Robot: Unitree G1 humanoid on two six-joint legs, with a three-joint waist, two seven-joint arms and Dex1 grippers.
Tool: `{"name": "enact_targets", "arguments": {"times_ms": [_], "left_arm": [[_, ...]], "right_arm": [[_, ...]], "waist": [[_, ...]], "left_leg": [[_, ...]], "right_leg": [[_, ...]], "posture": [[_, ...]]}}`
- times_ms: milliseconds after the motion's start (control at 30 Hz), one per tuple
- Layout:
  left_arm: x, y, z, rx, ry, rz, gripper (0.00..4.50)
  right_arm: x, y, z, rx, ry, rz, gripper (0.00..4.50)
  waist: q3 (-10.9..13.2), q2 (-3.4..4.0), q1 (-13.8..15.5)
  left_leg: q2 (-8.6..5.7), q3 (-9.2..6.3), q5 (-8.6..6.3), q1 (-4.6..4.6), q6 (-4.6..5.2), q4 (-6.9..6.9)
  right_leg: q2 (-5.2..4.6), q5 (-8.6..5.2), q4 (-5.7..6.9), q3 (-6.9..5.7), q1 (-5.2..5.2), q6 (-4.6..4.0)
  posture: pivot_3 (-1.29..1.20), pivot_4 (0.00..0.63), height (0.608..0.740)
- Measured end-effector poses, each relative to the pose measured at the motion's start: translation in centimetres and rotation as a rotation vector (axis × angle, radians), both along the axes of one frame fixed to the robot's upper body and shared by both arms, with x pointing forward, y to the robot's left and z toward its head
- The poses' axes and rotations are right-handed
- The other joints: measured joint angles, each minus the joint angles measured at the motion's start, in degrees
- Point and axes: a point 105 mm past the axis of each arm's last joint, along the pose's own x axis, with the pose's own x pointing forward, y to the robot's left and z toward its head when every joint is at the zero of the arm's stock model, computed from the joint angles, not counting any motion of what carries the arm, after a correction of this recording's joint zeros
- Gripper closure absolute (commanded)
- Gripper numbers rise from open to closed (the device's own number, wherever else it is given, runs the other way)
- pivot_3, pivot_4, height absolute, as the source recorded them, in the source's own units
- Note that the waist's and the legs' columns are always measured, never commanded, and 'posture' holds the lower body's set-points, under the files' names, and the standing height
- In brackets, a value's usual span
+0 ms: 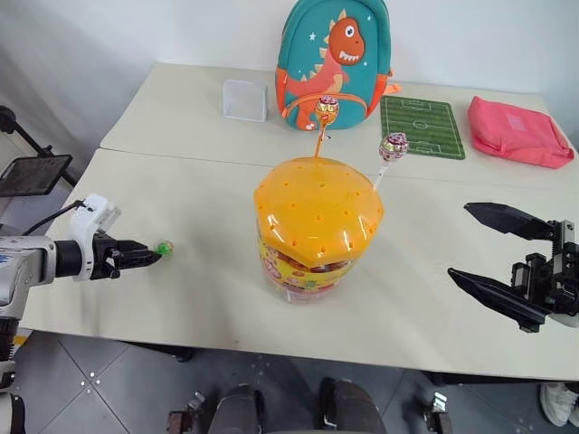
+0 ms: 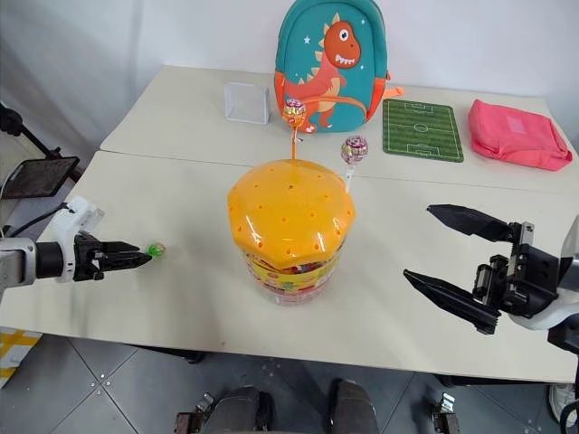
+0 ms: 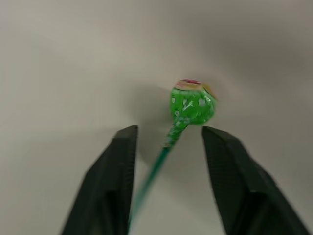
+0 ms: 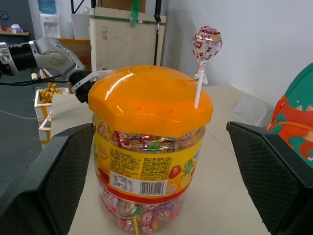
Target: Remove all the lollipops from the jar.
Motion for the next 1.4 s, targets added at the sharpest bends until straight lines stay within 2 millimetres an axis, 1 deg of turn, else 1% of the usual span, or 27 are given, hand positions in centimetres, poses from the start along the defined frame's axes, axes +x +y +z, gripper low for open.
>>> {"name": "enact_targets", "arguments": {"times_ms": [33,67,167,200,267,300,333,367,400,433,467,533,567,633,700,733,800,900,967,1067,1167,1233,1267,1400], "left_arm": [[0.0,0.3,0.5,-0.011,-0.028,-0.024,0.99],[0.0,0.4,1.1,-0.024,-0.059,-0.048,0.99],[-0.2,-0.5,5.2,-0.123,-0.256,-0.230,0.99],[-0.3,-0.9,7.3,-0.177,-0.330,-0.294,0.99],[-0.4,-1.7,10.1,-0.249,-0.419,-0.370,0.99],[-0.3,-2.5,11.6,-0.299,-0.471,-0.421,0.99],[-0.2,-3.8,13.1,-0.355,-0.514,-0.487,0.99],[0.0,-5.0,14.0,-0.396,-0.539,-0.542,0.99],[0.2,-6.0,14.4,-0.424,-0.551,-0.579,0.99],[0.7,-7.6,15.0,-0.476,-0.566,-0.630,0.99],[1.3,-9.7,15.4,-0.526,-0.573,-0.695,0.99],[1.9,-12.2,15.7,-0.572,-0.569,-0.769,0.99],[2.2,-13.1,15.8,-0.589,-0.571,-0.795,0.99],[3.0,-16.5,16.8,-0.630,-0.597,-0.886,0.99],[3.2,-19.8,17.4,-0.650,-0.591,-0.980,0.99],[3.3,-21.1,17.7,-0.648,-0.578,-1.014,0.99],[3.9,-22.5,17.8,-0.630,-0.559,-1.025,0.99],[4.7,-23.2,16.7,-0.595,-0.515,-1.012,0.99],[4.8,-24.0,15.7,-0.572,-0.458,-1.039,0.99],[5.1,-24.3,15.7,-0.534,-0.437,-1.053,0.99],[5.4,-24.3,16.0,-0.516,-0.419,-1.041,1.56],[5.6,-24.3,15.8,-0.501,-0.402,-1.034,2.24],[5.6,-24.2,15.7,-0.500,-0.394,-1.033,2.47],[5.5,-24.4,15.2,-0.494,-0.365,-1.052,3.64]], "right_arm": [[0.0,0.0,0.1,0.006,0.002,0.000,0.00],[0.0,-0.1,0.1,0.010,0.006,-0.001,0.00],[-0.1,-0.5,1.0,0.040,-0.013,-0.022,0.00],[-0.2,-0.6,1.5,0.057,-0.029,-0.032,0.00],[-0.5,-0.9,2.2,0.074,-0.048,-0.052,0.00],[-0.7,-1.0,2.6,0.082,-0.060,-0.065,0.00],[-0.9,-1.0,3.1,0.090,-0.071,-0.074,0.00],[-1.1,-1.0,3.4,0.094,-0.078,-0.082,0.00],[-1.1,-1.0,3.6,0.100,-0.085,-0.087,0.00],[-1.4,-1.2,3.8,0.105,-0.085,-0.108,0.00],[-1.5,-1.3,3.9,0.112,-0.084,-0.123,0.00],[-1.7,-1.3,4.1,0.119,-0.079,-0.127,0.00],[-1.9,-1.4,4.2,0.123,-0.079,-0.132,0.00],[-2.3,-1.6,4.2,0.142,-0.060,-0.141,0.00],[-2.7,-1.1,4.2,0.148,-0.052,-0.129,0.00],[-2.9,-0.7,4.1,0.144,-0.049,-0.119,0.00],[-3.3,-0.5,3.6,0.158,-0.035,-0.122,0.00],[-3.3,-0.8,2.9,0.179,-0.007,-0.147,0.00],[-3.3,-0.8,3.0,0.183,-0.011,-0.152,0.00],[-3.5,-0.5,3.1,0.179,-0.022,-0.151,0.00],[-3.6,-0.3,2.9,0.176,-0.017,-0.154,0.00],[-3.6,-0.3,2.8,0.176,-0.007,-0.163,0.00],[-3.6,-0.3,2.8,0.177,-0.007,-0.165,0.00],[-3.5,-0.4,2.9,0.182,-0.014,-0.174,0.00]], "waist": [[0.0,0.00,0.0],[0.0,0.00,0.0],[0.0,0.00,0.0],[0.0,0.00,0.1],[0.0,-0.01,0.3],[0.0,0.00,0.5],[0.0,-0.01,0.6],[0.0,-0.02,0.7],[0.0,-0.02,0.7],[0.0,-0.02,0.9],[0.0,-0.05,1.1],[0.0,-0.07,1.2],[0.0,-0.07,1.1],[0.0,-0.08,1.1],[0.0,-0.09,1.3],[0.0,-0.09,1.3],[0.0,-0.08,0.8],[0.0,-0.03,-0.2],[0.0,-0.03,-0.1],[0.0,-0.03,0.0],[0.0,-0.03,0.1],[0.0,-0.03,0.1],[0.0,-0.03,0.1],[0.0,-0.03,0.1]], "left_leg": [[0.02,0.02,-0.01,-0.01,-0.02,0.00],[0.03,0.02,-0.01,-0.01,-0.03,0.00],[0.05,0.07,-0.02,-0.05,-0.03,0.04],[0.05,0.06,-0.02,-0.05,-0.03,0.05],[0.03,0.03,-0.02,-0.04,-0.03,0.07],[0.03,0.02,-0.02,-0.05,-0.03,0.09],[0.02,0.02,-0.02,-0.04,-0.03,0.10],[0.01,0.03,-0.02,-0.02,-0.03,0.12],[0.01,0.04,-0.02,-0.02,-0.03,0.12],[-0.01,-0.02,-0.02,-0.03,-0.03,0.12],[0.00,-0.01,-0.02,-0.05,-0.03,0.17],[-0.01,0.00,-0.03,-0.08,-0.01,0.20],[-0.01,0.03,-0.03,-0.07,-0.01,0.18],[-0.01,0.00,-0.03,-0.08,-0.01,0.17],[-0.01,0.02,-0.04,-0.10,0.00,0.18],[-0.01,0.03,-0.04,-0.11,0.01,0.17],[-0.01,0.04,-0.04,-0.05,0.01,0.07],[0.00,0.06,-0.04,-0.04,0.01,0.04],[0.00,0.05,-0.04,-0.06,0.01,0.10],[0.00,0.04,-0.04,-0.09,0.02,0.12],[0.00,0.02,-0.04,-0.09,0.01,0.10],[0.00,0.02,-0.04,-0.09,0.02,0.10],[0.00,0.02,-0.04,-0.10,0.02,0.10],[0.00,0.01,-0.04,-0.11,0.02,0.10]], "right_leg": [[0.03,-0.01,0.00,0.00,-0.02,-0.01],[0.04,-0.01,0.00,0.00,-0.03,-0.02],[0.06,-0.01,-0.01,0.00,-0.05,-0.02],[0.06,-0.01,0.00,-0.01,-0.04,-0.02],[0.05,-0.01,0.02,-0.02,-0.01,-0.01],[0.05,0.00,0.01,-0.02,0.00,-0.01],[0.05,0.00,0.02,-0.02,0.03,0.00],[0.05,0.01,0.01,-0.02,0.05,0.01],[0.05,0.01,0.01,-0.01,0.05,0.01],[0.05,0.01,0.02,-0.02,0.07,0.01],[0.06,0.01,0.01,-0.03,0.06,0.01],[0.07,0.02,0.01,-0.02,0.06,0.03],[0.07,0.02,0.01,-0.01,0.04,0.03],[0.09,0.02,-0.01,-0.05,0.04,0.03],[0.09,0.02,-0.06,-0.05,0.05,0.03],[0.09,0.02,-0.09,-0.04,0.05,0.03],[0.12,0.02,-0.11,-0.03,0.04,0.03],[0.13,0.01,-0.11,-0.01,0.03,0.03],[0.12,0.01,-0.12,0.00,0.04,0.03],[0.12,0.01,-0.15,0.01,0.04,0.02],[0.12,0.01,-0.15,0.01,0.04,0.03],[0.12,0.01,-0.16,0.00,0.04,0.03],[0.12,0.02,-0.16,0.00,0.04,0.03],[0.12,0.02,-0.17,0.00,0.04,0.03]], "posture": [[0.00,0.150,0.740],[0.00,0.150,0.740],[0.00,0.150,0.740],[0.00,0.150,0.740],[0.00,0.150,0.740],[0.00,0.150,0.740],[0.00,0.150,0.740],[0.00,0.150,0.740],[0.00,0.150,0.740],[0.00,0.150,0.740],[0.00,0.150,0.740],[0.00,0.150,0.740],[0.00,0.150,0.740],[0.00,0.150,0.740],[0.00,0.150,0.740],[0.00,0.150,0.740],[0.00,0.150,0.740],[0.00,0.150,0.740],[0.00,0.150,0.740],[0.00,0.150,0.740],[0.00,0.150,0.740],[0.00,0.150,0.740],[0.00,0.150,0.740],[0.00,0.150,0.740]]}}
